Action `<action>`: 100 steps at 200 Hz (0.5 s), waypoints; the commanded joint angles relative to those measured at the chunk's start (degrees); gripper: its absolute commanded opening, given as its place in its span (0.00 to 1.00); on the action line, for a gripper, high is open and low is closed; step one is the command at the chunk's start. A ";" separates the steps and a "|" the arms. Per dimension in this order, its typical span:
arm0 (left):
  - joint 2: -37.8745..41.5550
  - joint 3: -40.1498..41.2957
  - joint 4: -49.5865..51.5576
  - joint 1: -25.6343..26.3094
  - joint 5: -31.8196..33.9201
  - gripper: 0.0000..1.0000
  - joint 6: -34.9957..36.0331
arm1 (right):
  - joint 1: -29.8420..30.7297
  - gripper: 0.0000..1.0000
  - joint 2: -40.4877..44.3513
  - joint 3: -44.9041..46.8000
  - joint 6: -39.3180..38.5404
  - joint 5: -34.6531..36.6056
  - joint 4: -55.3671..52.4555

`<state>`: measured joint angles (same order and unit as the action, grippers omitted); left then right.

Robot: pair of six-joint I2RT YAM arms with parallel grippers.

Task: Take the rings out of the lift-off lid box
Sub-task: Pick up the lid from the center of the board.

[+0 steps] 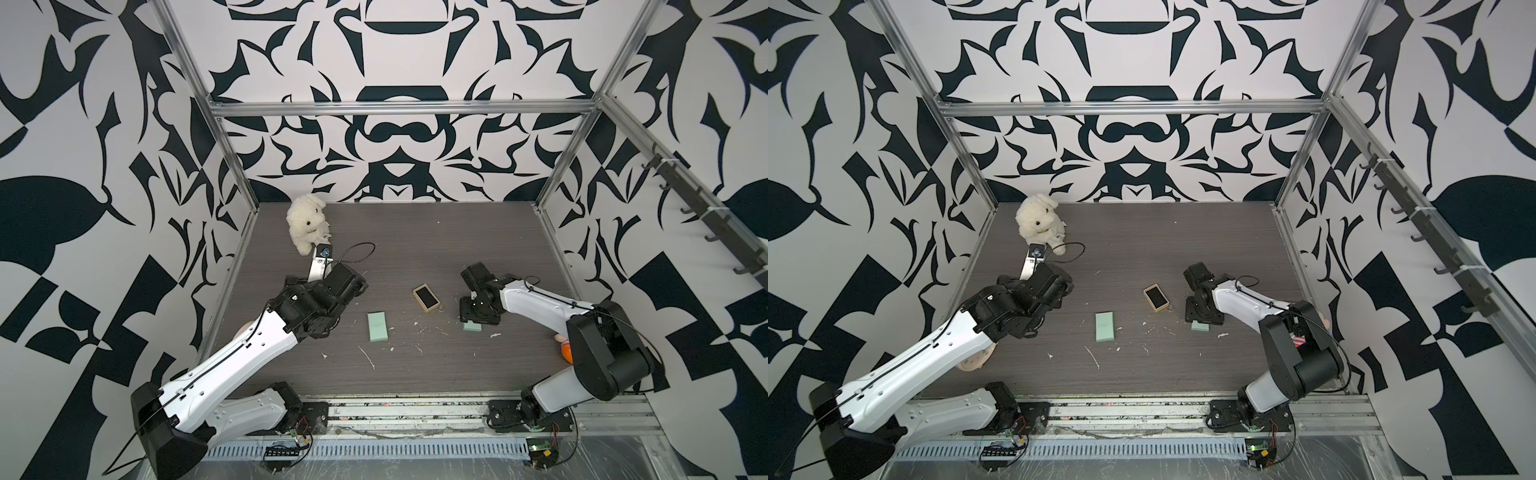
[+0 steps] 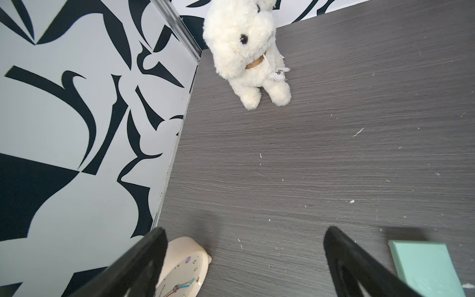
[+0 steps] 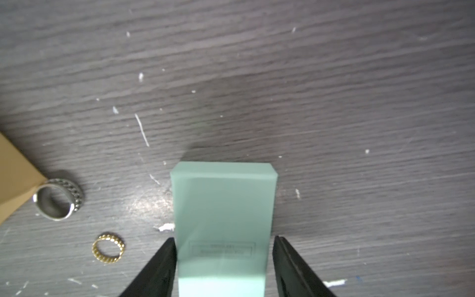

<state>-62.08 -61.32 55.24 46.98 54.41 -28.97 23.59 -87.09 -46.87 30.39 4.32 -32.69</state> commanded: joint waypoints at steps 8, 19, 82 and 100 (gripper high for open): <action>0.77 1.16 0.04 -0.07 1.48 0.99 -0.30 | -0.24 0.58 0.26 -1.11 -0.05 1.48 -0.16; 0.72 1.20 0.04 -0.12 1.48 0.99 -0.30 | -0.21 0.56 0.03 -1.10 -0.07 1.48 -0.21; 0.40 1.29 -0.01 -0.12 1.29 1.00 -0.16 | -0.19 0.49 0.21 -1.81 -0.58 1.53 -1.04; 0.39 1.29 -0.01 -0.13 1.18 0.99 -0.03 | -0.22 0.48 0.41 -2.57 -0.89 1.15 -1.74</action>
<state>-61.98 -61.30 55.16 46.98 54.92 -28.95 23.59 -87.11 -46.96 30.02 4.75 -32.86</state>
